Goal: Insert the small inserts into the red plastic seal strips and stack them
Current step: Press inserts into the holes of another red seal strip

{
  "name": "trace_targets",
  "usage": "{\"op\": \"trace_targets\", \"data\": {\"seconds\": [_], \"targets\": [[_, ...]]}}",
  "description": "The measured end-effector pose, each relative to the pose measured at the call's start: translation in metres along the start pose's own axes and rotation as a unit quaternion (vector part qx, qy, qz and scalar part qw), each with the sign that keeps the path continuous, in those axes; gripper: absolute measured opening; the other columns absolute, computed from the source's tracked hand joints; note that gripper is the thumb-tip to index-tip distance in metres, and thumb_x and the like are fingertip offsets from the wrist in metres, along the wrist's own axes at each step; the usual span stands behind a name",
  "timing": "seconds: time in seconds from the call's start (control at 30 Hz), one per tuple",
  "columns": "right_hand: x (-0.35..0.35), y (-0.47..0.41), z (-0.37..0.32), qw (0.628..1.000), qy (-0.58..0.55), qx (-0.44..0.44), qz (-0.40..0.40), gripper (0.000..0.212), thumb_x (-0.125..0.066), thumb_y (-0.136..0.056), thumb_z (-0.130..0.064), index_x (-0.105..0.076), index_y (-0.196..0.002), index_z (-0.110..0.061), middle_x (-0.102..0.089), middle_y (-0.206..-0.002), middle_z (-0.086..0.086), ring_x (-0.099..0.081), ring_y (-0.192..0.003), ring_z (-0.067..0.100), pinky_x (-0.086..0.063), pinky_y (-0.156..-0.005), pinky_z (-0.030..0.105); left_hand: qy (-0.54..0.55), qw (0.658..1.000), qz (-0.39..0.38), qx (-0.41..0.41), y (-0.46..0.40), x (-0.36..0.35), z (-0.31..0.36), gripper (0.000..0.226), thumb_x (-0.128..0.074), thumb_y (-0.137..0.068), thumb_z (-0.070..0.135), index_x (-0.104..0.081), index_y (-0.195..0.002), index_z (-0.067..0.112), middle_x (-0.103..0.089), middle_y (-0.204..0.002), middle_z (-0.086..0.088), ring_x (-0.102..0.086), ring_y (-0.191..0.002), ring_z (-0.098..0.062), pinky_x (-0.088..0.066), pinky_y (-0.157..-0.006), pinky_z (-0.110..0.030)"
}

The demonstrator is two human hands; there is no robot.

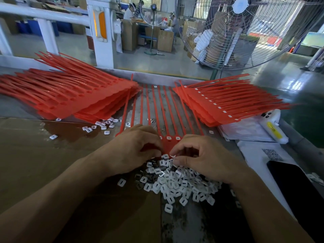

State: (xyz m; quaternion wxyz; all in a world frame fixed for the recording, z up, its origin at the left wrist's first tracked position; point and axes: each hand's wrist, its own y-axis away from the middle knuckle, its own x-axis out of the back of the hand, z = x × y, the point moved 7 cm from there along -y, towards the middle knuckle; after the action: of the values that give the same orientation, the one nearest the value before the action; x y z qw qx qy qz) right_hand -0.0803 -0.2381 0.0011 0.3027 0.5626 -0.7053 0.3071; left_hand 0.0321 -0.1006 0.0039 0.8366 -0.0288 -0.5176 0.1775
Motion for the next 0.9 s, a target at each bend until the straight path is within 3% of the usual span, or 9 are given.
{"op": "trace_targets", "data": {"seconds": [0.13, 0.27, 0.57, 0.7, 0.77, 0.9], "targets": [[-0.005, 0.001, -0.011, 1.000, -0.001, 0.021, -0.008, 0.013, -0.084, -0.085, -0.031, -0.080, -0.097, -0.032, -0.067, -0.093, -0.015, -0.065, -0.089, 0.004, -0.047, -0.078, 0.014, 0.011, 1.000, 0.004, 0.004, -0.001, 0.002, 0.000, 0.015, -0.065, -0.097, 0.026, -0.074, -0.107, 0.034, -0.060, -0.113, 0.020, -0.052, -0.116, -0.001, -0.045, -0.102, -0.031], [-0.009, 0.001, -0.015, 0.999, -0.006, 0.032, -0.022, 0.016, -0.084, -0.085, -0.025, -0.081, -0.101, -0.030, -0.065, -0.092, -0.014, -0.064, -0.088, 0.007, -0.047, -0.078, 0.017, 0.013, 1.000, 0.004, 0.007, 0.001, 0.002, 0.001, 0.015, -0.065, -0.098, 0.025, -0.074, -0.106, 0.034, -0.060, -0.114, 0.020, -0.051, -0.116, 0.000, -0.044, -0.103, -0.030], [-0.010, -0.001, -0.009, 0.999, -0.046, 0.012, -0.011, 0.006, -0.077, -0.092, -0.022, -0.075, -0.090, -0.026, -0.067, -0.089, -0.017, -0.065, -0.082, 0.003, -0.046, -0.073, 0.015, 0.007, 1.000, 0.006, 0.010, 0.000, 0.002, 0.001, 0.015, -0.063, -0.099, 0.027, -0.073, -0.108, 0.031, -0.060, -0.114, 0.020, -0.051, -0.115, -0.001, -0.043, -0.103, -0.031], [-0.002, -0.001, -0.004, 0.996, -0.070, -0.011, 0.046, 0.009, -0.072, -0.096, -0.024, -0.071, -0.089, -0.030, -0.070, -0.080, -0.013, -0.061, -0.068, 0.001, -0.048, -0.062, 0.018, 0.030, 0.999, 0.025, 0.018, 0.000, 0.004, -0.002, 0.014, -0.062, -0.099, 0.028, -0.073, -0.106, 0.030, -0.062, -0.107, 0.020, -0.056, -0.107, -0.001, -0.047, -0.095, -0.028], [-0.002, -0.002, -0.003, 0.994, -0.089, -0.020, 0.061, 0.008, -0.070, -0.098, -0.025, -0.070, -0.092, -0.030, -0.073, -0.083, -0.009, -0.065, -0.071, 0.008, -0.053, -0.066, 0.024, 0.048, 0.998, 0.035, 0.022, 0.000, 0.004, -0.002, 0.012, -0.064, -0.097, 0.031, -0.073, -0.104, 0.034, -0.063, -0.102, 0.021, -0.057, -0.102, 0.000, -0.047, -0.087, -0.022], [-0.001, -0.003, -0.010, 0.990, -0.108, -0.009, 0.090, 0.007, -0.070, -0.097, -0.024, -0.070, -0.093, -0.029, -0.072, -0.083, -0.008, -0.064, -0.071, 0.003, -0.048, -0.066, 0.013, 0.082, 0.995, 0.053, 0.023, 0.000, 0.003, 0.001, 0.011, -0.069, -0.091, 0.042, -0.072, -0.100, 0.039, -0.064, -0.098, 0.020, -0.061, -0.097, -0.002, -0.050, -0.080, -0.022]]}}
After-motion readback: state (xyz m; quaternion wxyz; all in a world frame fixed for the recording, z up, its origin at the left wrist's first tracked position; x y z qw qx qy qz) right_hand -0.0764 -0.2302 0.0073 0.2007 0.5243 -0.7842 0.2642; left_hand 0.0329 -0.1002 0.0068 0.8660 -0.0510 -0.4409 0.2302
